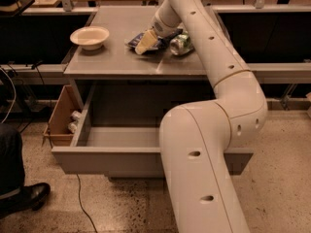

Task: Place blue chip bag into top drawer

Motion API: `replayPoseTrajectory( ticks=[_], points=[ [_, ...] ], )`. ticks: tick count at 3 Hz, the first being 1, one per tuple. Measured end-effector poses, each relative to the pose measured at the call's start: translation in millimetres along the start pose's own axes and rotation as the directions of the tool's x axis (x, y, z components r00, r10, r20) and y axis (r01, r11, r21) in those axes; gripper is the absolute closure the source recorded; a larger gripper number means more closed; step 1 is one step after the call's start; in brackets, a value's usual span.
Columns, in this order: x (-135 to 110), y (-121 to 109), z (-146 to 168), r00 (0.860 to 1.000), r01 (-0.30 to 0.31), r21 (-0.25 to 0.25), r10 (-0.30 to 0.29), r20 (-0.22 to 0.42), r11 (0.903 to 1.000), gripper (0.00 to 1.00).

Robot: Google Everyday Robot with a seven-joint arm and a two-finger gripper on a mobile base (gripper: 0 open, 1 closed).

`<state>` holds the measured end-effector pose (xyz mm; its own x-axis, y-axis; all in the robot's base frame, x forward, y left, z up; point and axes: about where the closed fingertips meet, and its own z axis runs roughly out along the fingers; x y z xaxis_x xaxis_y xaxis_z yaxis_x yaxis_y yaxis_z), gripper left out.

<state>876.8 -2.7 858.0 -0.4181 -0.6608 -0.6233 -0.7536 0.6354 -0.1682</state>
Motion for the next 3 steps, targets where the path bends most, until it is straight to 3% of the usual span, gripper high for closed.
replayPoseTrajectory(
  ticks=[1,2,3],
  points=[
    [-4.0,5.1,2.9,1.0,-0.002,-0.02,0.002,0.007,0.9998,0.47],
    [-11.3,9.6,-10.4,0.999,0.038,-0.027,-0.038,0.013,0.9989,0.7],
    [-29.4,29.4,-47.5,0.992,0.118,-0.068,-0.115,0.054,0.9906,0.99]
  ],
)
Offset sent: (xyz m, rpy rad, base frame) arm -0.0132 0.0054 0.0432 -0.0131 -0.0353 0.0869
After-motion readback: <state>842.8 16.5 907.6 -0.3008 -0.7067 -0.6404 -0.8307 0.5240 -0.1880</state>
